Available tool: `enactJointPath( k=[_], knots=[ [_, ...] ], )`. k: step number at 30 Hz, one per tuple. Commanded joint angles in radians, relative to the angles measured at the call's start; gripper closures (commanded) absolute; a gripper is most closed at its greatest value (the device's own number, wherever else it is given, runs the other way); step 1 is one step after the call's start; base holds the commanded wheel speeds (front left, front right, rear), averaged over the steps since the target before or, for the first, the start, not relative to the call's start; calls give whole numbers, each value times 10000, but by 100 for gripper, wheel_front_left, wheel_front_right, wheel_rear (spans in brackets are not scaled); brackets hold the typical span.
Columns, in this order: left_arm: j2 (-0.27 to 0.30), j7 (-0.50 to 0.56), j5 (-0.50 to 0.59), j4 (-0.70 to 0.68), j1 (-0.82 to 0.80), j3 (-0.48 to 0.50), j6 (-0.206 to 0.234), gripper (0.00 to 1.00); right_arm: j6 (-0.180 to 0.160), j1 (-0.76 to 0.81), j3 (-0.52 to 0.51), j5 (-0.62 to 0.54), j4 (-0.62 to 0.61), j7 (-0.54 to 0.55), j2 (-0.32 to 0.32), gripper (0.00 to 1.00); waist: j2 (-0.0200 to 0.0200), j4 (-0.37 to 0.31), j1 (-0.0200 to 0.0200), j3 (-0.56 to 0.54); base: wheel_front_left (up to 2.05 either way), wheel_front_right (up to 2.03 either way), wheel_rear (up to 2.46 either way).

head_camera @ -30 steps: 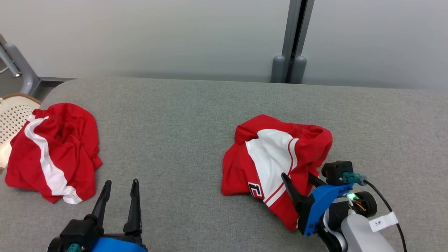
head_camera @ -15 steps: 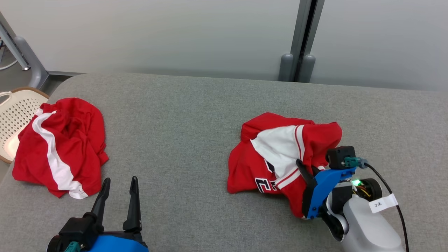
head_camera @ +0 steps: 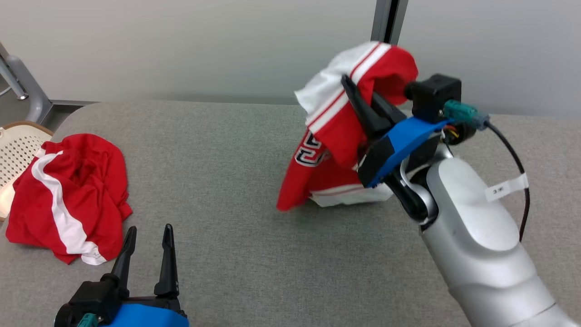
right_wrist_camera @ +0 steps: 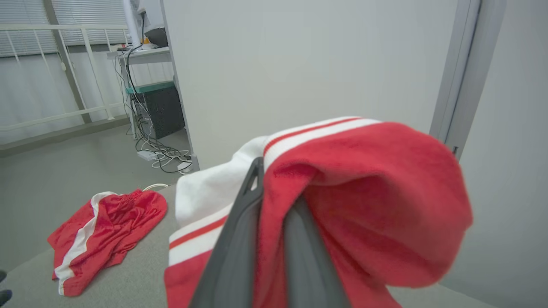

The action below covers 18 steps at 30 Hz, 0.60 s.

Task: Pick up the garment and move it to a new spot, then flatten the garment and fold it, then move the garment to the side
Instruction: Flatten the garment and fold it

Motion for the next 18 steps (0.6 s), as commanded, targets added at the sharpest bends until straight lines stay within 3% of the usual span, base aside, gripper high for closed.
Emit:
enactJointPath(
  k=[1, 5, 9, 18],
  knots=[
    [45, -73, -8, -50, -183, -12, 50, 0, 5, -365, 136, 158, -297, -71, -27, 100, 0, -12, 0, 14, 0, 0, 0],
    [66, -81, 7, -90, -197, -58, 48, 0, 5, -910, 448, 1126, -1212, -216, -34, 100, 0, -33, 0, 28, 0, 0, 0],
    [82, -85, 4, -151, -189, -83, 85, 0, 5, -841, 162, 1376, -1773, -271, -34, 100, 0, -47, 0, 40, 0, 0, 0],
    [145, -117, -63, -175, -168, -138, 76, 0, 5, 1349, -2872, -23, -561, 706, -28, 100, 0, -115, 0, 109, 0, 0, 0]
  ],
)
